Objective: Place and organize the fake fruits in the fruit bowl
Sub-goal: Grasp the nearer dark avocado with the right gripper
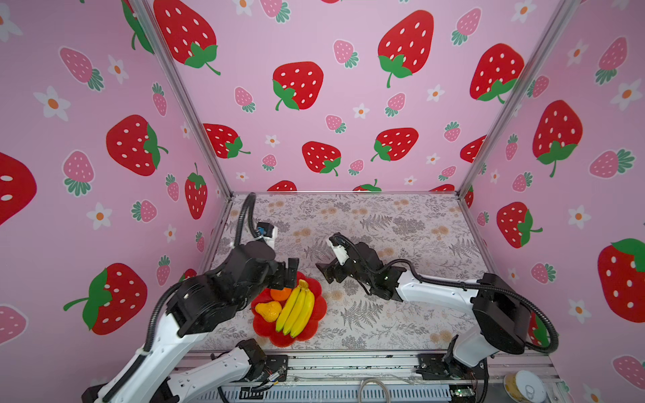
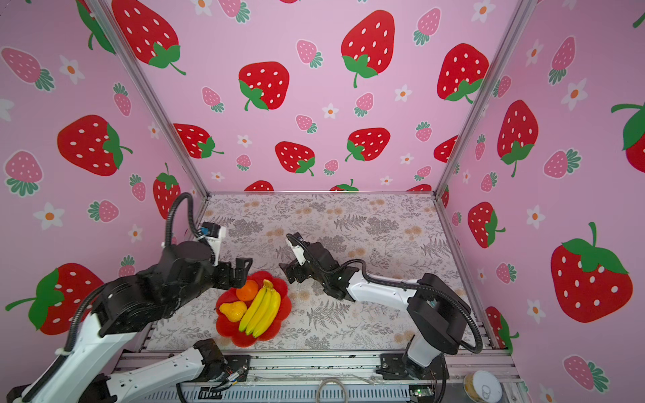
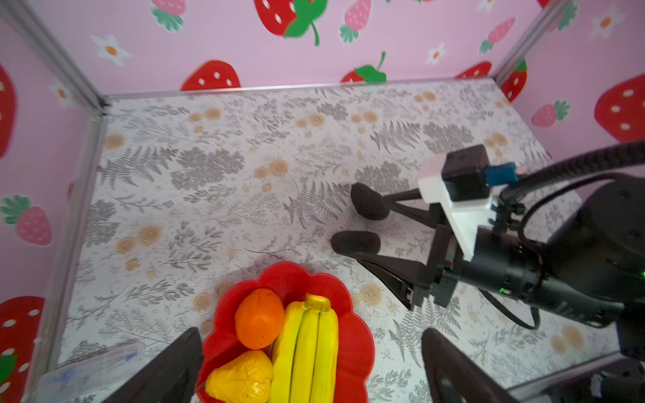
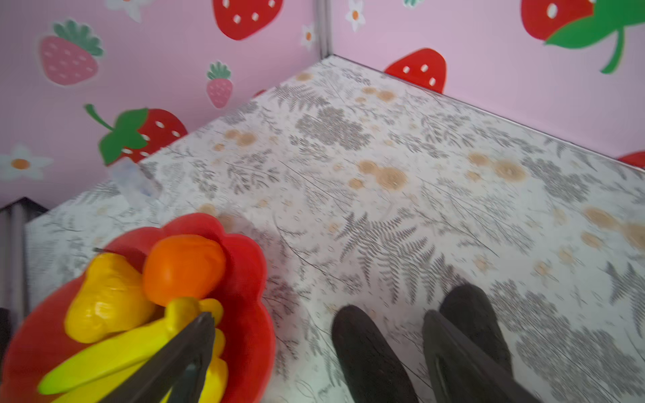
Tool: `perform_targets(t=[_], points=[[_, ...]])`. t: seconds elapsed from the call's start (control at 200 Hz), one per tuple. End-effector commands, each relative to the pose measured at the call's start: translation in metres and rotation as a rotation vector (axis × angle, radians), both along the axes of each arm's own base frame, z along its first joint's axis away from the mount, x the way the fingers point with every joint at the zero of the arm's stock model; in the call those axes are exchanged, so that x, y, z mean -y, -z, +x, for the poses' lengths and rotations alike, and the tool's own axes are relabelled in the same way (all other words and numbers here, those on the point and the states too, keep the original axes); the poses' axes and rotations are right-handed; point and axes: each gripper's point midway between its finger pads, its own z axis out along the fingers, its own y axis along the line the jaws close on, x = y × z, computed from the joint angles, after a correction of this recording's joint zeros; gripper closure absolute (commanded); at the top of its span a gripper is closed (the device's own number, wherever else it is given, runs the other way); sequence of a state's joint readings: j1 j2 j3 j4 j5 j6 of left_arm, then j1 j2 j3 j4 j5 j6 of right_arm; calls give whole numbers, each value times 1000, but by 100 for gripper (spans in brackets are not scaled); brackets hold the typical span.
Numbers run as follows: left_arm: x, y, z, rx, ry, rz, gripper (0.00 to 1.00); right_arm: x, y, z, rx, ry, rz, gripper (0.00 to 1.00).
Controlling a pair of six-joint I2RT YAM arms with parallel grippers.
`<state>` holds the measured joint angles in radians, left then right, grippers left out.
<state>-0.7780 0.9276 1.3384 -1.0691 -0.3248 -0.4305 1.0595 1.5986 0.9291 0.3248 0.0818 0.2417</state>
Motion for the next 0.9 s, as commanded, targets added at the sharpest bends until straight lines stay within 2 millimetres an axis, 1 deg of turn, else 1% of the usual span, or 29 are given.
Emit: perform_targets(t=[0.0, 0.1, 0.17, 0.225, 0.35, 0.44, 0.565, 0.685, 0.895], points=[[42, 36, 0, -155, 162, -31, 1, 25, 36, 8, -15, 64, -109, 5], [55, 57, 3, -234, 185, -57, 1, 25, 52, 11, -28, 56, -136, 5], [57, 66, 5, -258, 182, -76, 1, 22, 62, 10, -43, 40, -144, 5], [57, 70, 7, -264, 176, -82, 1, 20, 69, 11, -55, 31, -146, 5], [54, 74, 7, -261, 163, -91, 1, 17, 85, 13, -88, 24, -161, 6], [50, 77, 6, -263, 152, -92, 1, 16, 93, 14, -101, 20, -162, 7], [47, 79, 7, -263, 136, -101, 1, 16, 104, 19, -111, 29, -168, 14], [47, 79, 8, -262, 135, -107, 1, 14, 108, 21, -113, 26, -166, 18], [47, 80, 10, -261, 125, -110, 1, 9, 114, 22, -103, 4, -167, 18]])
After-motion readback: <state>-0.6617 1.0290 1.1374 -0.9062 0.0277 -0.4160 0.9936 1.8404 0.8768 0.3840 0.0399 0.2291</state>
